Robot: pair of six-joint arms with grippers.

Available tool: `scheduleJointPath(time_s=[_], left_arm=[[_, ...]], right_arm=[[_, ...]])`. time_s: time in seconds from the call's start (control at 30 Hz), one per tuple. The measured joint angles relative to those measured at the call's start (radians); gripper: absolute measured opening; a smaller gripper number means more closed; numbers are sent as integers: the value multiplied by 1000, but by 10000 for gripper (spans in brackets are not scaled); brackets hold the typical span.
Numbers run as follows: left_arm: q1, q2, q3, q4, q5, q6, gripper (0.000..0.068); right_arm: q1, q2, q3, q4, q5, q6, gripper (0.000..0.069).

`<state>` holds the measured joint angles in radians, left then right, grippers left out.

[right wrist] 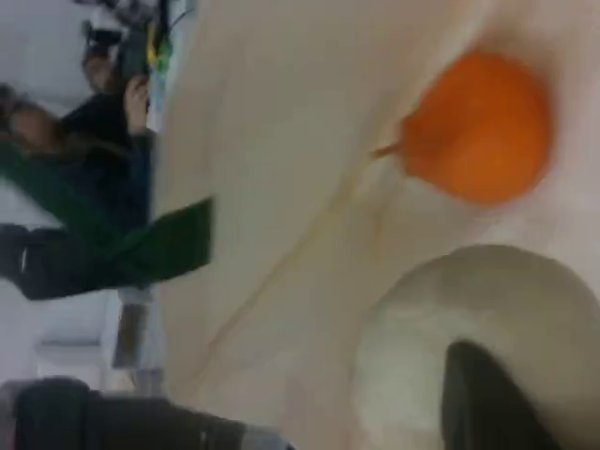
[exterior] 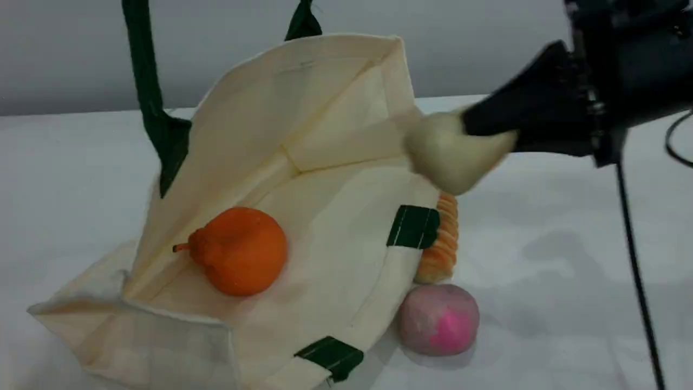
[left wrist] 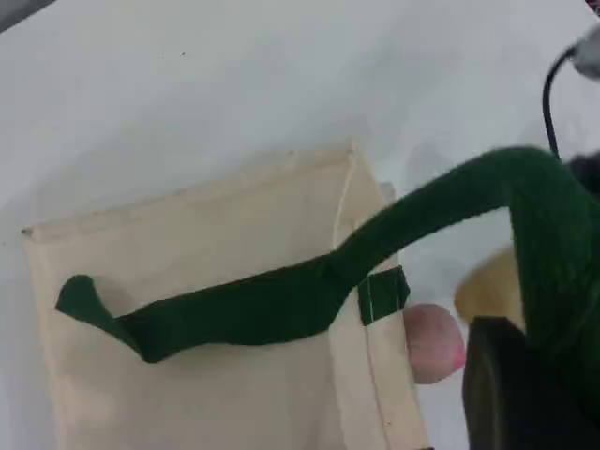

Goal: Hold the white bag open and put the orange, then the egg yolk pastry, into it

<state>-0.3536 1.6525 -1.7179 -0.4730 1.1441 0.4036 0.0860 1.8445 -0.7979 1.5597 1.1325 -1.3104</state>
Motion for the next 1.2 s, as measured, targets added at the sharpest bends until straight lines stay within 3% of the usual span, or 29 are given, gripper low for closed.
scheduleJointPath(time_s=[0.23,0.4,0.53,1.03,1.2], left_arm=[[0,0,0,0,0,0,68],[0,0,0,-6,1,0,68],[0,0,0,-31,2,0,68],[0,0,0,-62,10,11,68],[0,0,0,-62,18,11,68]], right_arm=[[250,-67,14,157,-357,-27,125],[426,-65,-5,193,-613,-128,125],[492,-64,-32,191,-743,-138,123],[493,135,-286,183,-743,-138,120],[493,196,-353,183,-682,-133,120]])
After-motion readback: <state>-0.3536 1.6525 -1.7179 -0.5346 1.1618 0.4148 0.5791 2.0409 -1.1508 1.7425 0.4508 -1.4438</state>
